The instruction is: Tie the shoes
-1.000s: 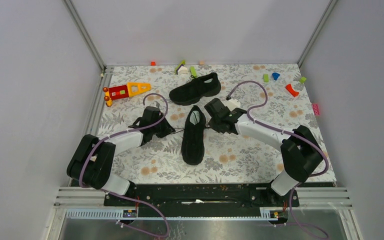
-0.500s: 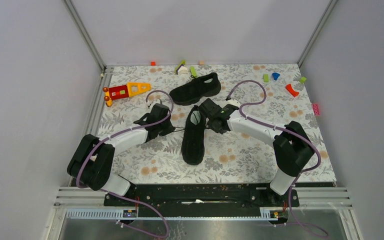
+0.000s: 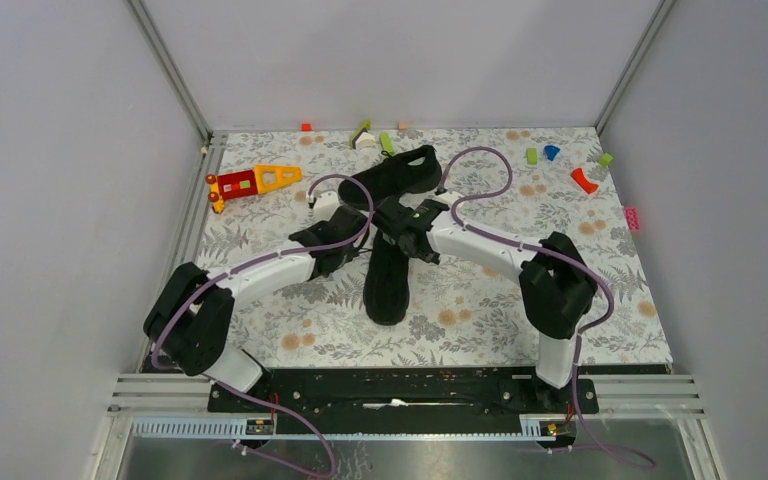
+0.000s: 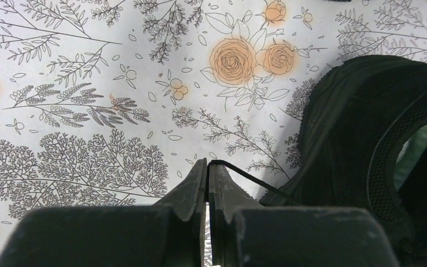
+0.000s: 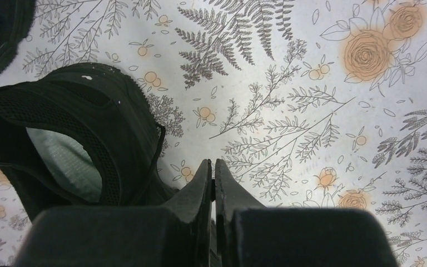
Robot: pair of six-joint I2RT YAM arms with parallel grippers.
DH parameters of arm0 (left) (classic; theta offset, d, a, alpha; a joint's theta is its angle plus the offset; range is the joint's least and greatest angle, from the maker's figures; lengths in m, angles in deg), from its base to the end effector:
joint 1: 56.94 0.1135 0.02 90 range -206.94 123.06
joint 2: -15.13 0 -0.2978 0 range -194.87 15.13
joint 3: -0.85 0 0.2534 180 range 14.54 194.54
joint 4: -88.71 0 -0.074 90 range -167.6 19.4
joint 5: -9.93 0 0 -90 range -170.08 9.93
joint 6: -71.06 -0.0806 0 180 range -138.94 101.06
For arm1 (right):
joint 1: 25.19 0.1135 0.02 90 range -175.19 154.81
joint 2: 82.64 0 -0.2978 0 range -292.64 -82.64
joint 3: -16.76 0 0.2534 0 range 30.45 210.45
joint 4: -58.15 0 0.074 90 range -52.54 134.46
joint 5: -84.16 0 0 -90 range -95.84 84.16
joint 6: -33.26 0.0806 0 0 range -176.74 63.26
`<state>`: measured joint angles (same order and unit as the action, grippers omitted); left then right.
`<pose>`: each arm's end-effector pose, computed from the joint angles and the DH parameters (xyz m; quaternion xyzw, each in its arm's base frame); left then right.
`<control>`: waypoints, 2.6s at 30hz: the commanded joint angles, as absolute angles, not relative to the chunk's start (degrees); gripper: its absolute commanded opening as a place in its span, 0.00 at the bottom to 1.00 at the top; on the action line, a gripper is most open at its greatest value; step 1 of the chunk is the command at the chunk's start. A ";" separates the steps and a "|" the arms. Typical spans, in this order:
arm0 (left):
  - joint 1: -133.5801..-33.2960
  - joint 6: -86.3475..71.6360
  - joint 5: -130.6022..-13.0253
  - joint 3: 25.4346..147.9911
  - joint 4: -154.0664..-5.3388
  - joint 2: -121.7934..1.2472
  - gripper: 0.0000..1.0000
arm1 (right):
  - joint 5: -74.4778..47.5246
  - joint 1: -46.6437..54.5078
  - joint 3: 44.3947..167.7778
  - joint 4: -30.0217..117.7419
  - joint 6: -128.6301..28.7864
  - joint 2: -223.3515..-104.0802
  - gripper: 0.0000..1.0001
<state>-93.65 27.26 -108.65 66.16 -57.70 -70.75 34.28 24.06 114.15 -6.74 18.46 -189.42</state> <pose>0.2801 -0.1607 0.2041 -0.1520 0.9126 -0.0214 0.3790 0.2957 0.2636 0.2267 0.2546 0.8962 -0.0447 0.3605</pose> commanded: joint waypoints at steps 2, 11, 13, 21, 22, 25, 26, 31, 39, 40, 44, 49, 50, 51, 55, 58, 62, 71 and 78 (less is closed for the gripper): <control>-94.14 25.32 -122.62 68.57 -49.43 -73.64 0.00 | 43.53 23.36 117.35 -21.34 20.87 -191.82 0.00; -95.14 25.00 -125.18 70.09 -47.13 -75.17 0.00 | 45.46 23.32 118.15 -25.10 23.68 -192.42 0.00; -95.40 25.01 -126.10 70.48 -46.44 -75.46 0.00 | 45.71 23.32 118.93 -26.48 24.09 -193.01 0.00; -95.82 25.19 -127.83 71.14 -45.17 -75.92 0.00 | 45.93 23.36 119.87 -27.74 24.87 -193.69 0.00; -95.87 25.12 -127.88 71.10 -45.17 -75.92 0.00 | 45.92 23.33 119.87 -27.71 24.83 -193.79 0.00; -95.87 25.14 -127.28 71.15 -45.40 -76.01 0.00 | 45.86 23.32 120.14 -27.77 24.67 -193.97 0.00; -95.83 24.99 -126.76 71.15 -45.78 -75.91 0.00 | 45.77 23.32 120.18 -27.49 24.38 -193.97 0.00; -95.00 22.91 -114.22 70.32 -50.80 -72.14 0.00 | 42.27 23.41 109.38 -5.83 11.79 -185.88 0.00; -94.03 20.78 -104.22 66.79 -58.05 -61.38 0.17 | 33.90 23.32 98.39 17.54 -2.79 -176.18 0.10; -93.96 20.59 -103.74 65.97 -58.75 -60.35 0.22 | 32.63 23.34 97.51 19.45 -4.03 -175.50 0.15; -92.72 20.16 -99.70 63.35 -60.47 -56.99 0.39 | 27.81 23.32 93.13 25.92 -8.10 -171.18 0.44; -91.53 19.33 -90.70 59.31 -64.73 -51.90 0.60 | 21.47 22.77 85.77 33.68 -11.59 -163.99 0.64; -91.30 19.22 -88.95 58.44 -65.84 -50.90 0.65 | 19.54 22.38 84.17 35.57 -12.26 -162.67 0.66; -91.11 19.17 -87.17 57.54 -66.93 -49.99 0.76 | 17.85 21.97 82.54 37.70 -12.60 -161.30 0.70; -89.95 18.96 -81.41 53.53 -72.18 -45.34 0.92 | 9.32 19.19 74.86 48.98 -13.90 -156.20 0.77; -88.56 18.45 -77.82 49.42 -75.77 -41.32 0.91 | 2.88 15.98 69.94 55.36 -15.97 -152.77 0.79; -86.23 16.51 -81.65 45.65 -75.96 -33.83 0.93 | -0.48 12.02 65.88 57.22 -21.71 -144.72 0.85; -86.18 9.35 -107.13 36.99 -79.88 -16.77 0.99 | 11.64 2.45 64.09 44.91 -37.86 -127.63 0.92; -86.12 -0.72 -121.90 33.06 -84.12 -14.77 0.99 | 15.13 -9.29 57.43 46.86 -39.46 -122.65 0.94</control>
<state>-86.33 6.50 -108.67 33.35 -77.85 -13.88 10.09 -5.29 60.80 46.54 -36.07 -123.37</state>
